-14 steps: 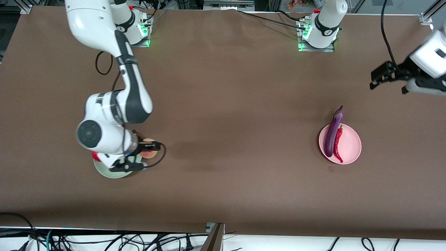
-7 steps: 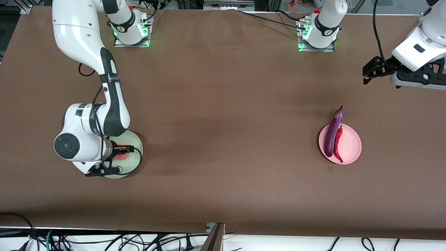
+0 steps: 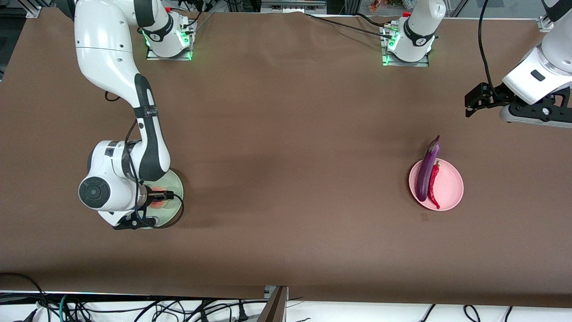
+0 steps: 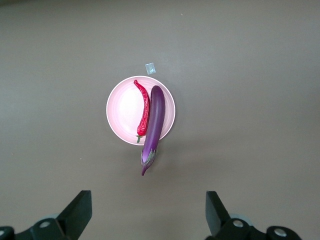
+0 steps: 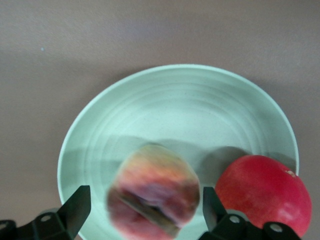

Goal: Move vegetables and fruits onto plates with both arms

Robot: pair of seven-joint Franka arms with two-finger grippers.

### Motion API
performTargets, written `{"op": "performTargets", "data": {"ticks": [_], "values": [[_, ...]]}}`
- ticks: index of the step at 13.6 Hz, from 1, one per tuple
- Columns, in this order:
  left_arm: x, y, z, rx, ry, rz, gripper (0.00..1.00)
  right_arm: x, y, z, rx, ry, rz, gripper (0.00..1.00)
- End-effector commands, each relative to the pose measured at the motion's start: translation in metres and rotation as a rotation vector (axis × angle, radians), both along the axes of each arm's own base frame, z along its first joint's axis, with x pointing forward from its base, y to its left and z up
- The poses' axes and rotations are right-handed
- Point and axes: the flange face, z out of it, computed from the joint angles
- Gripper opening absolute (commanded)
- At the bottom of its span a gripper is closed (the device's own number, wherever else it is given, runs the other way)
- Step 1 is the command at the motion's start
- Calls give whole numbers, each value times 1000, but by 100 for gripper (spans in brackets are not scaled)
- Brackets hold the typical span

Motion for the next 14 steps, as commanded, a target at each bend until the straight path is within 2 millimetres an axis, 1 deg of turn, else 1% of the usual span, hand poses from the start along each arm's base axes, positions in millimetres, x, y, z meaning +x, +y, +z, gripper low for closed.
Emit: {"op": "performTargets", "data": {"ticks": [1, 2, 3, 4, 6, 7, 8, 9, 10, 11, 12, 13, 14], "values": [[2, -1, 7, 19, 3, -10, 100, -3, 1, 43, 26, 15, 8, 100], [3, 0, 7, 21, 4, -8, 100, -6, -3, 61, 27, 34, 3, 100], [3, 1, 7, 21, 4, -8, 100, -8, -11, 91, 30, 33, -5, 100], [2, 0, 8, 20, 4, -6, 100, -13, -22, 116, 32, 41, -23, 100], [3, 0, 7, 21, 6, -8, 100, -28, -45, 161, 46, 80, -61, 100], [3, 0, 8, 19, 3, -8, 100, -35, -57, 175, 48, 111, -82, 100], [2, 0, 8, 20, 4, -6, 100, -46, -63, 198, 54, 133, -95, 100], [2, 0, 8, 20, 6, -6, 100, -53, -68, 223, 48, 119, -95, 100], [2, 0, 8, 20, 6, -6, 100, -62, -81, 244, 42, 104, -100, 100], [2, 0, 8, 20, 6, -8, 100, -71, -86, 260, 55, 102, -90, 100], [2, -1, 8, 20, 6, -9, 100, -78, -89, 268, 32, 100, -65, 100], [2, -1, 8, 20, 4, -10, 100, -88, -88, 283, -1, 86, -63, 100], [2, 0, 8, 20, 6, -8, 100, -100, -85, 294, -13, 76, -113, 100]]}}
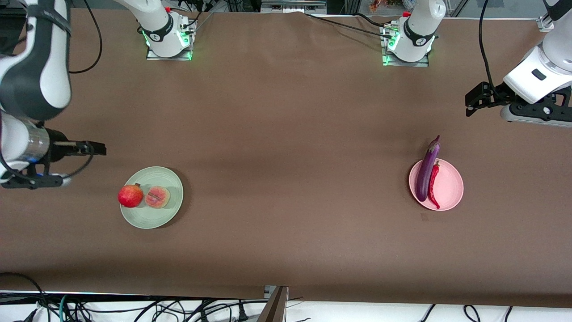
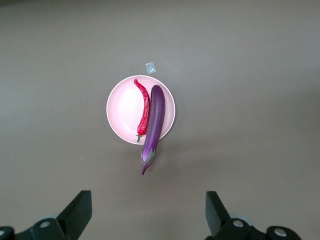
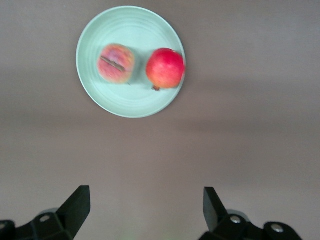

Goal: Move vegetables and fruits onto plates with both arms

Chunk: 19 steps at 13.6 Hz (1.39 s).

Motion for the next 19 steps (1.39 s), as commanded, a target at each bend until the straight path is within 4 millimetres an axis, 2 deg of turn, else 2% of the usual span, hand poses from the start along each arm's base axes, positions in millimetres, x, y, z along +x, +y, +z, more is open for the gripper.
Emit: {"op": "performTargets", "data": {"ticks": [1, 3, 5, 7, 8, 10, 14, 16, 19], "values": [[2, 0, 6, 19, 4, -8, 100, -40, 8, 26, -13, -12, -97, 100], [3, -1, 6, 19, 3, -10, 100, -71, 20, 54, -1, -42, -115, 100], [3, 0, 6, 19, 3, -8, 100, -90, 29, 72, 4, -59, -94, 100], [3, -1, 6, 19, 3, -10, 100, -102, 10, 93, 3, -68, -128, 100], [3, -1, 7, 19, 1, -11, 100, -109, 7, 109, 7, -106, -132, 100], [3, -1, 6, 19, 3, -10, 100, -116, 5, 121, 8, -114, -133, 100], [3, -1, 7, 19, 1, -10, 100, -118, -3, 119, 15, -90, -146, 100], [2, -1, 6, 19, 4, -10, 100, -114, -7, 112, 13, -74, -154, 100], [2, -1, 7, 19, 3, -10, 100, -106, -3, 117, 16, -86, -148, 100]]}}
